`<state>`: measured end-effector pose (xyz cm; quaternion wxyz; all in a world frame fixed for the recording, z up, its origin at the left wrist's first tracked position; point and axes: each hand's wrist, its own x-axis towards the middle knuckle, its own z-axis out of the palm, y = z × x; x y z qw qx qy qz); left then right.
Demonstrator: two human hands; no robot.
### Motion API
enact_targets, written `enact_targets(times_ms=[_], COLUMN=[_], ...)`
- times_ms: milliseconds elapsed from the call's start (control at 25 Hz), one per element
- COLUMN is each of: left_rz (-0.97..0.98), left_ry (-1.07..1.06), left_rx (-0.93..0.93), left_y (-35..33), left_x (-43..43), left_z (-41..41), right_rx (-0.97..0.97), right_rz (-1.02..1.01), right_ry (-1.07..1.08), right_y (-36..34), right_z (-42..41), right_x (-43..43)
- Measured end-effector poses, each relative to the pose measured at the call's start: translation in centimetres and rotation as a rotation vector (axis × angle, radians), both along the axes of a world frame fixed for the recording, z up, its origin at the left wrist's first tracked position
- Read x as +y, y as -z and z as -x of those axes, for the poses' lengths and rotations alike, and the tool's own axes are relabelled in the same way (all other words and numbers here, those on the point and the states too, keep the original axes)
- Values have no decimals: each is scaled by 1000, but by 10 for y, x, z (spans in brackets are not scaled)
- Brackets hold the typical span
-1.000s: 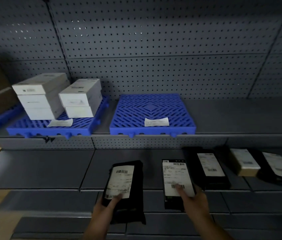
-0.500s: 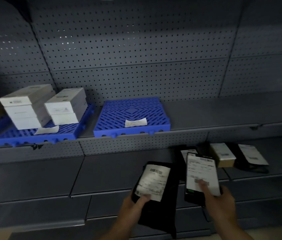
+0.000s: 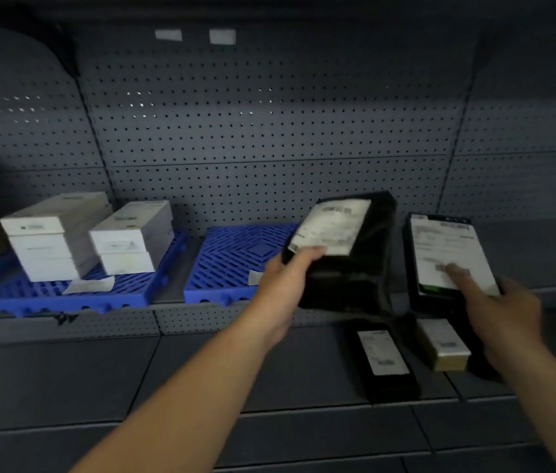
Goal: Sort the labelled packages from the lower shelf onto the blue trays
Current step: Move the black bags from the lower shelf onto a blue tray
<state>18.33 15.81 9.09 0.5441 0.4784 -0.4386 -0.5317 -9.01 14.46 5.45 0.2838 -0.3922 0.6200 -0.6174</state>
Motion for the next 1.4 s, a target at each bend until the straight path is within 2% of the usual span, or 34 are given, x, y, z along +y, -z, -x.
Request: enact_targets(times_ms=[120, 320, 560, 760, 960, 1120, 1160, 1400], left_rz=[38, -10, -123, -120, -101, -83, -83, -112], left_ry=[-125, -333, -379, -388, -494, -552, -567, -573], left_rx=[-13, -117, -145, -179, -300, -463, -486, -540], left_y=[-29, -26, 10, 29, 45, 51, 53, 50], left_x=[-31, -88, -129, -143, -144, -142, -141, -135], left_z=[-53, -138, -171, -177, -170, -163, -162, -156], right_rx=[-54, 30, 40, 45, 215, 664, 711, 566], right_rz=[56, 55, -14, -66, -96, -198, -229, -223], right_ry=[-140, -247, -283, -307, -345, -279, -264, -322], right_y=[-21, -29, -9, 0, 17, 21, 21, 22], right_z=[-45, -104, -147, -172, -185, -185, -185, -183], right_x=[-33, -93, -155, -194, -196, -191, -190, -191])
